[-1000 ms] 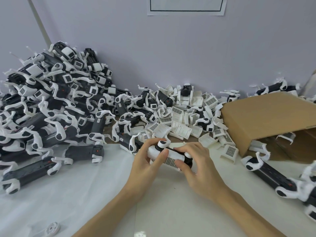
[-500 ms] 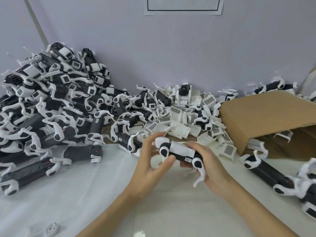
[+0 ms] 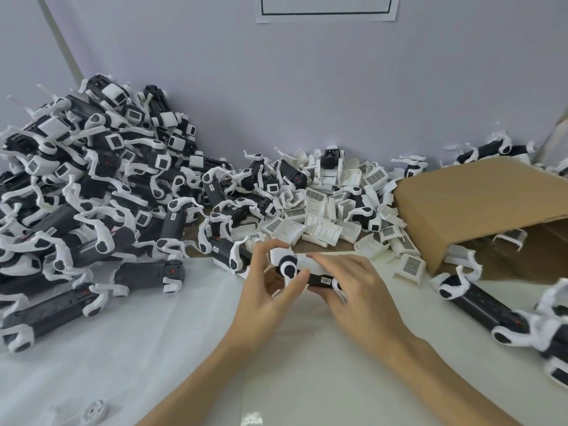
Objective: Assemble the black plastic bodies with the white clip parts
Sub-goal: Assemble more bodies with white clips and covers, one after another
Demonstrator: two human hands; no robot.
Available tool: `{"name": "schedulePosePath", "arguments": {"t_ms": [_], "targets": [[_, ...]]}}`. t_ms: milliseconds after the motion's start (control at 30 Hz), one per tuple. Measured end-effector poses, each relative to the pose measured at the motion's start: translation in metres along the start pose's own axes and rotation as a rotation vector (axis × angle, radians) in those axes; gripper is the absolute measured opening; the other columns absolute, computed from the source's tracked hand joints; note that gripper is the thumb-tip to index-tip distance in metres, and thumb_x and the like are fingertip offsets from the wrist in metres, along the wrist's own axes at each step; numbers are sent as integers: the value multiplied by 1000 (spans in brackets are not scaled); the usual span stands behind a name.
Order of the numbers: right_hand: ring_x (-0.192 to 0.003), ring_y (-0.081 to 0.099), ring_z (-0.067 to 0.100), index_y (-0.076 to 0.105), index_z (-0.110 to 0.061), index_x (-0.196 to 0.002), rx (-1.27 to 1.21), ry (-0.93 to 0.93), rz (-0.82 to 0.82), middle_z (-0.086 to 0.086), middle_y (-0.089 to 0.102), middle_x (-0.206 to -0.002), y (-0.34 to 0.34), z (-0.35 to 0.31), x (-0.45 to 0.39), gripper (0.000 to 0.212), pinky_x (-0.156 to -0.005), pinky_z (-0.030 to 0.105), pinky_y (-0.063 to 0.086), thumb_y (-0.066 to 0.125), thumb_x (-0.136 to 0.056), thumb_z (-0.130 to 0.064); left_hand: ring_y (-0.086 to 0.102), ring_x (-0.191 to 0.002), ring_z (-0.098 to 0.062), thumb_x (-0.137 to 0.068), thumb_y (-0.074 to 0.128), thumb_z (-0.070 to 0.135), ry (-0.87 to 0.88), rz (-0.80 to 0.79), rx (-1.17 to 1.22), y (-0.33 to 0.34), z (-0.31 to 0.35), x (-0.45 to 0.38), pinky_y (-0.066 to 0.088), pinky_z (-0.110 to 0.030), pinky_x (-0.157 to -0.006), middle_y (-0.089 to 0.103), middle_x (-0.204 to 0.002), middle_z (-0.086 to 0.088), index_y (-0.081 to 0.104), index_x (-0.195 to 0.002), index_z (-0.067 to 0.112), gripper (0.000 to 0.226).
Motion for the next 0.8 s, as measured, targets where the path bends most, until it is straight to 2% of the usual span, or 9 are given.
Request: {"name": "schedulePosePath", "arguments": {"t_ms": [100,167,267,367,500,567,667,733,800], "targets": [[-113,53,2,70,-25,-128,-70,30,-15,-23,70,-120,-3,2,-5,45,-102,22,41,85,-86,-20,62,-87,-25,-102,63,44,-8,13,43,-3,0,0,53,-30,-85,62,-95,-15,52,-139,24,43],[-118,55,4,64,-33,-134,-209,143,-104,-30,65,-126,4,8,-3,45,-104,21,42,78,-93,-22,58,-90,-26,-106,52,48,-38,27,71,-5,-1,0,50,-33,-88,59,-98,-23,55,-142,27,42],[-130,56,5,54,-31,-144,-382,199,-178,-20,61,-137,14,12,3,47,-107,31,47,67,-101,-15,68,-100,-26,-105,51,57,-67,41,107,-6,-3,-2,55,-42,-95,72,-108,-10,62,-141,22,51],[-133,56,8,53,-29,-145,-450,180,-182,-16,60,-139,15,13,4,50,-108,29,47,63,-102,-6,69,-92,-29,-102,57,56,-64,57,64,-7,-4,-3,55,-50,-92,74,-109,-13,68,-131,19,48],[-132,56,11,56,-29,-143,-407,132,-152,-15,60,-136,13,18,4,48,-108,33,47,67,-100,-9,69,-97,-23,-109,51,43,-83,58,118,-9,-5,-3,55,-36,-90,75,-113,-10,70,-131,22,36],[-127,56,12,60,-29,-140,-286,99,-77,-12,60,-129,9,18,2,48,-105,32,47,73,-96,-12,69,-106,-22,-108,48,47,-97,67,119,-9,-6,-5,55,-31,-93,74,-119,-8,69,-133,28,38],[-120,55,14,65,-35,-137,-170,73,-15,-9,55,-120,6,16,1,52,-102,23,45,82,-89,-23,68,-99,-10,-96,64,55,-103,68,55,-4,-5,-4,54,-20,-88,73,-107,5,63,-136,36,44],[-123,55,11,62,-41,-138,-302,134,-84,-12,54,-123,9,17,1,56,-103,21,45,84,-88,-31,67,-89,-2,-97,74,47,-85,112,47,-4,-5,-3,53,-16,-81,72,-92,15,62,-132,30,41],[-126,59,9,56,-44,-141,-595,290,-213,-14,60,-128,15,20,1,56,-105,25,49,79,-90,-41,68,-89,-1,-98,71,40,-66,169,86,-7,-4,-3,53,-12,-80,72,-93,15,63,-129,23,37]]}}
Point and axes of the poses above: each hand's wrist, its own x-axis away from the middle knuckle, its own y-axis out of the palm, z = x × y, the point moved 5 cm from there along -x, towards the middle knuckle
